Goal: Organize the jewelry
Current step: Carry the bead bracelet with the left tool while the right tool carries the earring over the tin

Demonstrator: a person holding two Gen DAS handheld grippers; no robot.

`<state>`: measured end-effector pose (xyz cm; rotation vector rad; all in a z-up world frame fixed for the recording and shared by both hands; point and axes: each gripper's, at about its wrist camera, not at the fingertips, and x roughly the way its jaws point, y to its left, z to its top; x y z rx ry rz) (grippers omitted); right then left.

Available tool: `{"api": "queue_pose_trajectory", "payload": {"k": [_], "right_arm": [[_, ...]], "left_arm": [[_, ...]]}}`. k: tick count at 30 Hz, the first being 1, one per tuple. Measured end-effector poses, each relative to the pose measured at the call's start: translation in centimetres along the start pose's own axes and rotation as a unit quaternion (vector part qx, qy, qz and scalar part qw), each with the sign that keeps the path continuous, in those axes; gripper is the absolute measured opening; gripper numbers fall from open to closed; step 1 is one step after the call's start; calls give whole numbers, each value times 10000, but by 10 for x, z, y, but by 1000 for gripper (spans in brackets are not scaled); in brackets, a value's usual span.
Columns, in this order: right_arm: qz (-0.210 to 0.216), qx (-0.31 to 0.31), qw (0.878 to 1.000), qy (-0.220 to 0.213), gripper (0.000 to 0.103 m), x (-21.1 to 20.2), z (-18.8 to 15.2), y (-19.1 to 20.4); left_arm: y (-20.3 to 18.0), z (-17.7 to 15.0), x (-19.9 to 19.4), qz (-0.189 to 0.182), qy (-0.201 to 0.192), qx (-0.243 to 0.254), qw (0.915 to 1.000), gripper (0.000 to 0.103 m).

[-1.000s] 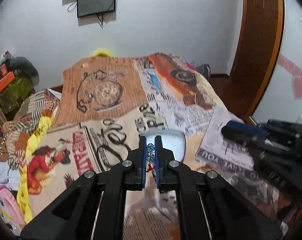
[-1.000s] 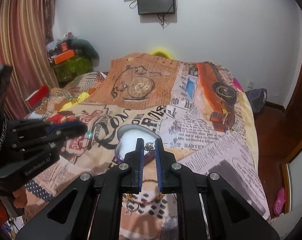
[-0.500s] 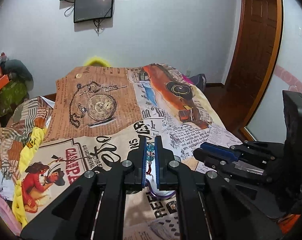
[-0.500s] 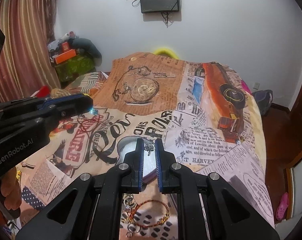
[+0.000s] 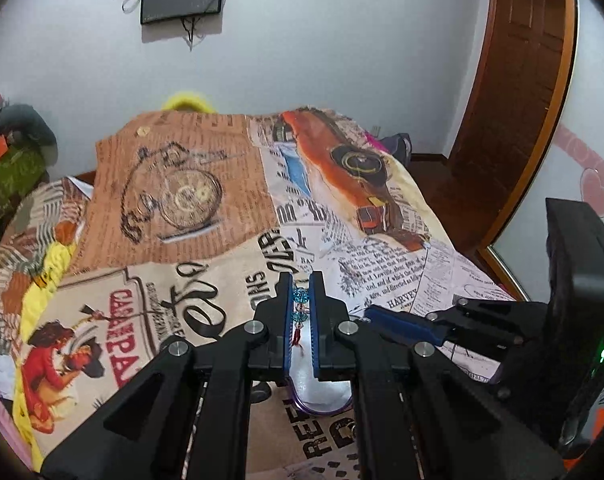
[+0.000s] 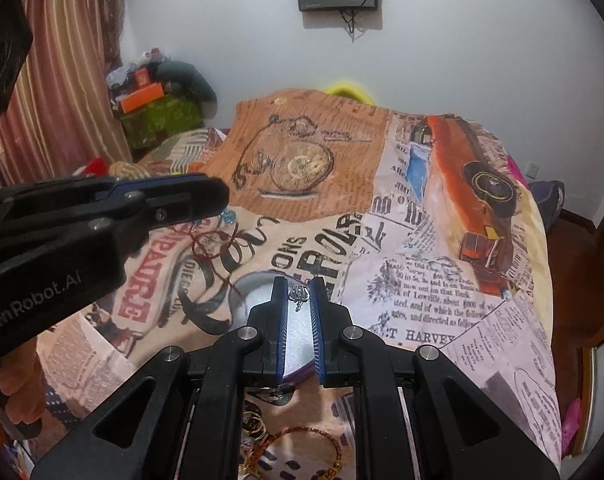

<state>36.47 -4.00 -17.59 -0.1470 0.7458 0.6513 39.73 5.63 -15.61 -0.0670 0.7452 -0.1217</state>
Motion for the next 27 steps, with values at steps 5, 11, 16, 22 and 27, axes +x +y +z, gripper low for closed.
{"api": "queue_pose_trajectory", "payload": {"k": [5,11,16,22,27], "right_arm": [[81,-67,9998,182,10,12,-6,0],[158,-154,9990,393,10,21,-11,3],[186,-263,9981,521,10,28,-15,7],[163,-296,9976,601,10,34,-17,7],[163,-333,9973,630,10,34,-17,8]], "left_arm": [[4,-5,23,-92,324,-44,9994,6],[12,-12,44,-268,668,-197,9972,6],[14,-18,53,-225,828,-197,9961,6],[19,-25,57,-204,933,-248,9951,6],[24,-27,54,-194,954,-329,9947,6]]}}
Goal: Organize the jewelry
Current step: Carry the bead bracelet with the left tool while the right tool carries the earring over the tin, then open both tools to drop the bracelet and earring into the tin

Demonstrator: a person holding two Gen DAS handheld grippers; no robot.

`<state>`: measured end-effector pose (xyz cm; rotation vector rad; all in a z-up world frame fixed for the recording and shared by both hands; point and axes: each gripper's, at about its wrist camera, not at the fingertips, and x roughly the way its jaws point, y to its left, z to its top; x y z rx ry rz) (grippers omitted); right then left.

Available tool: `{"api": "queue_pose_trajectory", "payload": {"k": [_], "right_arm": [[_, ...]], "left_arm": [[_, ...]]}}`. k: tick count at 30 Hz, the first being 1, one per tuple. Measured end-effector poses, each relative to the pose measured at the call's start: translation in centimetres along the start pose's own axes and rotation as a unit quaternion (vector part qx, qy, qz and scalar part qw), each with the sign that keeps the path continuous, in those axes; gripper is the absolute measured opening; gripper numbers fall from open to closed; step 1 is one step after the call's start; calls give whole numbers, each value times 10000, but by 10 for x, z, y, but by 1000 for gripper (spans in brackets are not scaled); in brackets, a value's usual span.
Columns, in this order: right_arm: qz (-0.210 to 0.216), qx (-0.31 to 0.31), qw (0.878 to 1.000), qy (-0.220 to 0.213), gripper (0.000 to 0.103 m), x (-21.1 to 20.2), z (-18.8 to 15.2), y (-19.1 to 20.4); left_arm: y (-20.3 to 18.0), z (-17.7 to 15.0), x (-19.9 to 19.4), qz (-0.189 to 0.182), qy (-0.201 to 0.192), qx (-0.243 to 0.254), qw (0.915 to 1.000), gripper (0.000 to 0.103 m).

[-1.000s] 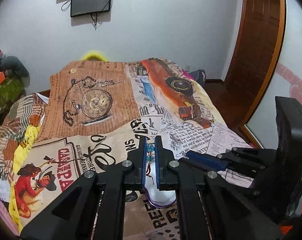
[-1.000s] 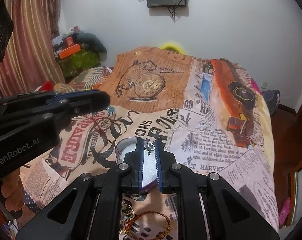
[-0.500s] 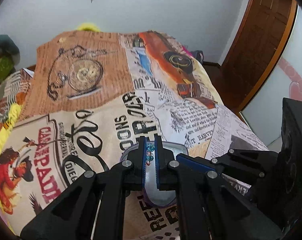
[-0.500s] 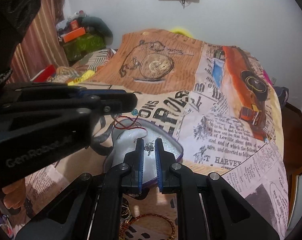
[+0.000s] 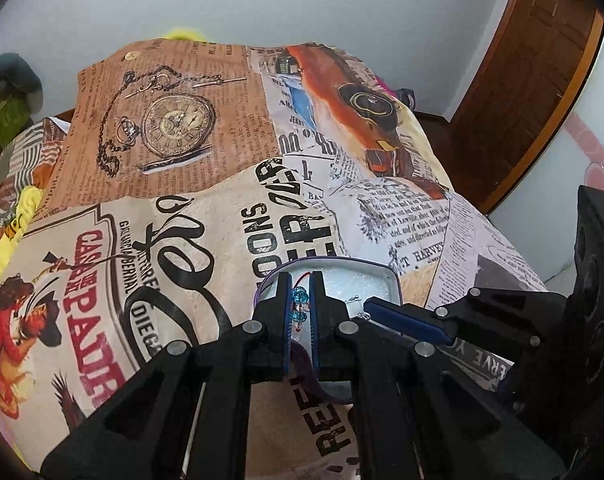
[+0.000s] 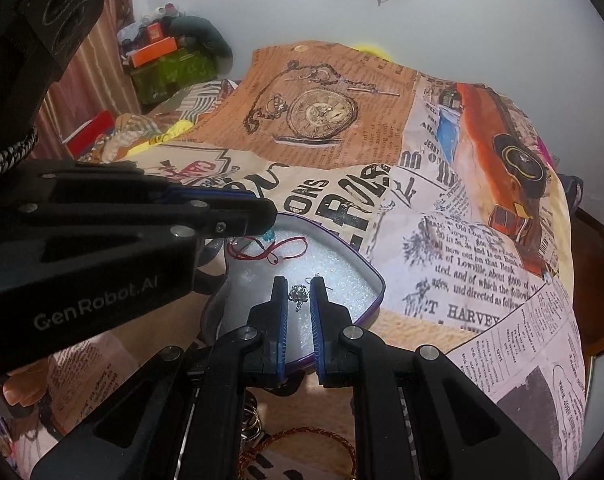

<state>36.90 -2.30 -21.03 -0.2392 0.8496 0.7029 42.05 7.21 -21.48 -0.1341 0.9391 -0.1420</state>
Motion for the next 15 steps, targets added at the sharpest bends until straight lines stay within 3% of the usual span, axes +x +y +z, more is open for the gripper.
{"api": "queue_pose_trajectory", "payload": {"k": [3,5,7,10,15], "right_arm": [[-29,-50,10000,78,10,0,1,3],[-66,-64,9999,140,14,0,2,4],[-111,-53,9999,117,26,-2,2,5],[-355,-117,9993,-60,44,-11,3,8],[-495,-187,9985,-170,45,-24,4,12]], "left_arm": [[-1,-1,-5,80,-27,44,10000,8],[-1,-2,-9,114,-50,72,9999,19],[-1,-3,-15,135,-109,56,9998,31],[0,-4,-27,155,-210,10,9997,33],[-2,-7,-52,232,-374,20,9990,33]]}}
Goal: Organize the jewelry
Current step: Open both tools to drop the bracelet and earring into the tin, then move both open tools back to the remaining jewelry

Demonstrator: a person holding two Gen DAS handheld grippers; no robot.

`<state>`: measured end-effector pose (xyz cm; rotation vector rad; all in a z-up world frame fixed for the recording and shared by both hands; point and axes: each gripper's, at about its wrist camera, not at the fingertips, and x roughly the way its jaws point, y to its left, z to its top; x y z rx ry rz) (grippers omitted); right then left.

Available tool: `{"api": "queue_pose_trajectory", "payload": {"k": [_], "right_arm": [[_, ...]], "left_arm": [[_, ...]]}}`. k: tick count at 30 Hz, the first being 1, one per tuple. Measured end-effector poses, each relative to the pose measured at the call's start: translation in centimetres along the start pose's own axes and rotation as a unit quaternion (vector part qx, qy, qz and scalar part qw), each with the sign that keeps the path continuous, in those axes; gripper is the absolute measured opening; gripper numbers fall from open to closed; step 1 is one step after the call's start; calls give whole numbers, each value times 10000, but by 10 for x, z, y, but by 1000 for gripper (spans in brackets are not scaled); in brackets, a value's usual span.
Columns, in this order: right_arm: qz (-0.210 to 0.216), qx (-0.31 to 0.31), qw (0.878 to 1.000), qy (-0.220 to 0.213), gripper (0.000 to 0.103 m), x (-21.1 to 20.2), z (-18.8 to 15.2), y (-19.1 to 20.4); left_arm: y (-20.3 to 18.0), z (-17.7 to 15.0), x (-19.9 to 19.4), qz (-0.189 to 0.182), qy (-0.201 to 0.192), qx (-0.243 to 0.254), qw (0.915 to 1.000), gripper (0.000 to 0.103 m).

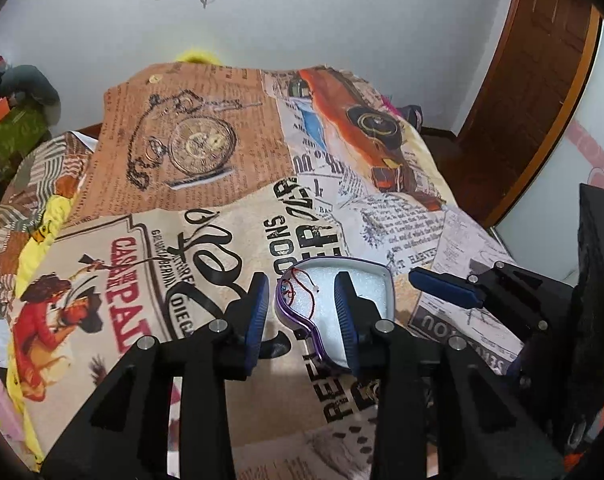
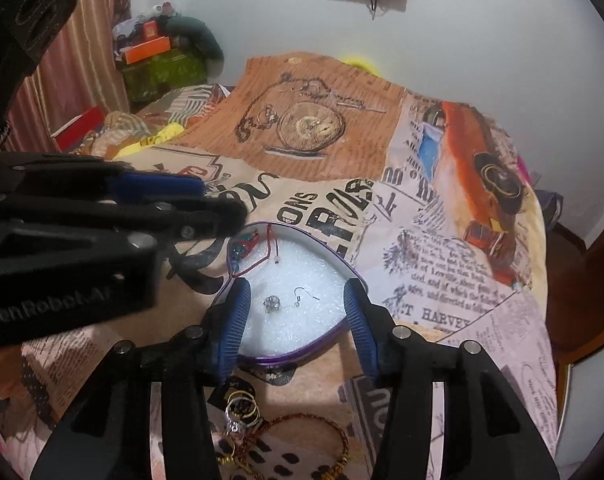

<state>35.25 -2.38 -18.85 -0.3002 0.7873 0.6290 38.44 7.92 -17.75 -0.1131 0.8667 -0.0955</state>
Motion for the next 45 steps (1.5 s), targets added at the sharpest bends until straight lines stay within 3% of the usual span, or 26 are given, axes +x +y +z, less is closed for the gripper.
{"api": "queue_pose_trajectory", "payload": {"k": [12,20,38,45], "right_arm": [[-82,263,9993,-253,45,-52,-7,-5],[-140,413,9981,-425,45,-88,-22,-5],[-258,873,9957,184,45,-79,-87,-34],[117,1193,9919,428,45,-51,-90,-40]], "left_arm": [[-23,-20,-57,186,-175,287,9993,33],[-34,-43,-73,162,-89,297,9994,34],[-47,-98,-19,107,632,261,9976,37],[-42,-106,-9,129,672,318,9972,37]]}}
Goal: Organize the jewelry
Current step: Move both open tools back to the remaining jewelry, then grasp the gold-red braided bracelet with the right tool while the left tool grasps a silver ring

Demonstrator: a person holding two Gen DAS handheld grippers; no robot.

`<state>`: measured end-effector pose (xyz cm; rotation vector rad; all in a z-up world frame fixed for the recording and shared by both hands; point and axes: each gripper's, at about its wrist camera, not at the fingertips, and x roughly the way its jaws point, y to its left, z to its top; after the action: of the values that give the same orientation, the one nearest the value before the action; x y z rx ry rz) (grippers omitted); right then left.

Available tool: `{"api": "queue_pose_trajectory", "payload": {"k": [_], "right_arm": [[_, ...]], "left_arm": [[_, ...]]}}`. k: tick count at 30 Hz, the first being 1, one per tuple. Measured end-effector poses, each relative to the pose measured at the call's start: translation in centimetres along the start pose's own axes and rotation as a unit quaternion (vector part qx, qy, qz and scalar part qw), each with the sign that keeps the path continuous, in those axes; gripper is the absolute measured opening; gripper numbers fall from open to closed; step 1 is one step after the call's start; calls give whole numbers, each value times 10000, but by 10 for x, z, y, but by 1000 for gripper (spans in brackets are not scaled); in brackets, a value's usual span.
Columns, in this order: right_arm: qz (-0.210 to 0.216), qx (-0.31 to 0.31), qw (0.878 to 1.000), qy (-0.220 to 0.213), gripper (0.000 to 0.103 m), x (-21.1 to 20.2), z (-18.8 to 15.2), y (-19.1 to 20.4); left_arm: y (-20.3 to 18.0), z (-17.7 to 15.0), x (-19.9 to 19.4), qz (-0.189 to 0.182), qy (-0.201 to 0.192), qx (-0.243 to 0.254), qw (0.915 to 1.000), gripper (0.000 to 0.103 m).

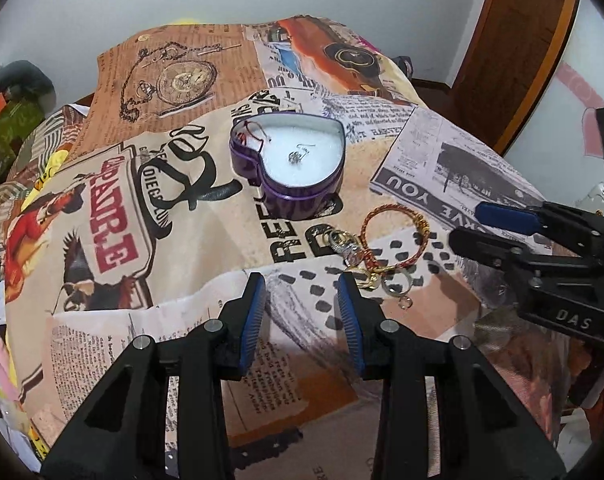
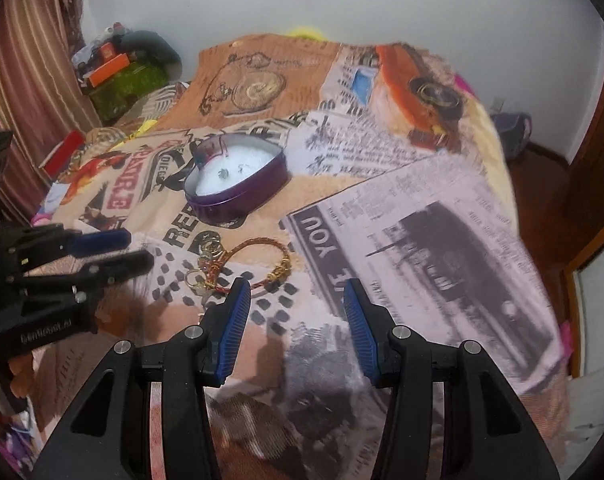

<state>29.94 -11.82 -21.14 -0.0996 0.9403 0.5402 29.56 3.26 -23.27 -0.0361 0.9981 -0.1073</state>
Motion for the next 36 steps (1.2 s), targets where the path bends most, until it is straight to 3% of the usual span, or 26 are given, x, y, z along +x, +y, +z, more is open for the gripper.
{"api": "queue_pose_trajectory", "payload": {"k": [8,10,15,22,26,36], "right_arm": [[51,153,9998,140,42,27,2,4],[23,219,9995,219,27,33,3,2],[-171,163,9995,230,10,37,0,-3],[-69,117,9999,64,9,29,0,-5],[-131,-19,9999,-103,9,22,4,-2],[-64,37,9995,-310,9,13,7,-9]], "left_arm": [[4,-3,1,2,-156,-142,9998,37],[0,-4,3,-27,-161,-81,9998,37],[-11,-5,9,-365,-40,80,9993,37],[-22,3,22,-380,28,144,9992,36],[-28,9,30,-373,35,146,9992,25],[-29,12,45,-287,66,87,9995,11]]}}
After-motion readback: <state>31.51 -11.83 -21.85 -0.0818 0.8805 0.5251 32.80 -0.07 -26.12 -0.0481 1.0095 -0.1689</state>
